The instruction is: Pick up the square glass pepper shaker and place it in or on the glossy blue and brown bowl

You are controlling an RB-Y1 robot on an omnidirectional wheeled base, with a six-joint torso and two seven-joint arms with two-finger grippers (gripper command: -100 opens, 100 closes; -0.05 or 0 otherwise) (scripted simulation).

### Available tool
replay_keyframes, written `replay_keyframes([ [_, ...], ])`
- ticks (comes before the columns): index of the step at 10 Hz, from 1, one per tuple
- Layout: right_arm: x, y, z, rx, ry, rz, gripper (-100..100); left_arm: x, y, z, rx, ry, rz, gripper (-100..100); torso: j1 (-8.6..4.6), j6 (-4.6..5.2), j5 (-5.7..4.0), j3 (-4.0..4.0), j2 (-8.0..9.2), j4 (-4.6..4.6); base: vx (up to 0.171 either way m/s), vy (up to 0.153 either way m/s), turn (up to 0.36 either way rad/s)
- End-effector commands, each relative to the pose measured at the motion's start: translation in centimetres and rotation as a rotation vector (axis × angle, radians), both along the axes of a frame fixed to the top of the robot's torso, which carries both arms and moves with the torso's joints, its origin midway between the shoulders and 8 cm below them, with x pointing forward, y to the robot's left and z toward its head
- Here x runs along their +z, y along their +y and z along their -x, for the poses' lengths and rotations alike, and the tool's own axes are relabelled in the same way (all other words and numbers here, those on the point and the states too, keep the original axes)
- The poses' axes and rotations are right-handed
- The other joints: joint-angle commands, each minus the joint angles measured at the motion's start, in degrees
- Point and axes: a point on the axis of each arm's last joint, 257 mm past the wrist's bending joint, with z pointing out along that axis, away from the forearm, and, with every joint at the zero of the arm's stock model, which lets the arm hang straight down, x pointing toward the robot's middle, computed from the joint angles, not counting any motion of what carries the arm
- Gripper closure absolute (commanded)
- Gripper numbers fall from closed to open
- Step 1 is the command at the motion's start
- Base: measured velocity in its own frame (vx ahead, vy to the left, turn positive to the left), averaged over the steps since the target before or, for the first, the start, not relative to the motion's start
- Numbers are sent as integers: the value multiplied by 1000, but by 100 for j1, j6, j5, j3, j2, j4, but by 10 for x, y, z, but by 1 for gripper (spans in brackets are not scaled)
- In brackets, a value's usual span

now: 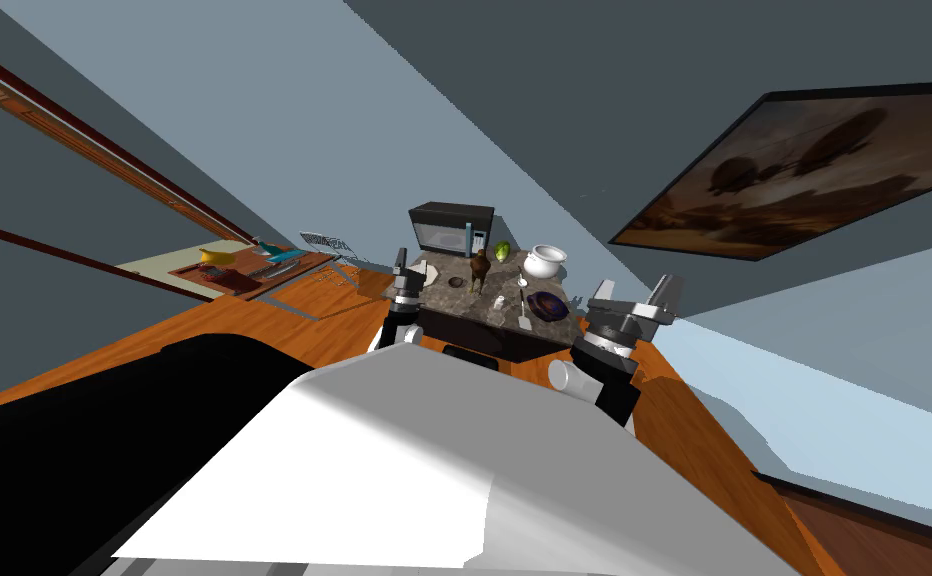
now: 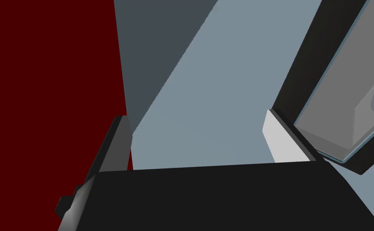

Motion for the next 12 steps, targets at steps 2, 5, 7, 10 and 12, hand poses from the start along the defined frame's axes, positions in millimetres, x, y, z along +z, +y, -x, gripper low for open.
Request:
replay_keyframes([
  [2,-4,1,-7,53,22,4,-100,0,0,0,0,0,0,0,7,0,1,2,4,1,-18,44,-20],
  [5,-10,-5,-17,110,46,-37,-100,0,0,0,0,0,0,0,29,0,6,8,13,3,-33,79,-29],
  [7,-13,-11,-25,148,60,-84,-100,0,0,0,0,0,0,0,33,0,7,8,14,3,-49,98,-39],
  [10,-18,-22,-38,207,78,-177,-100,0,0,0,0,0,0,0,44,0,10,17,29,7,-73,125,-47],
  [12,-22,-30,-47,248,90,-249,-100,0,0,0,0,0,0,0,59,0,13,13,22,5,-61,145,-47],
])
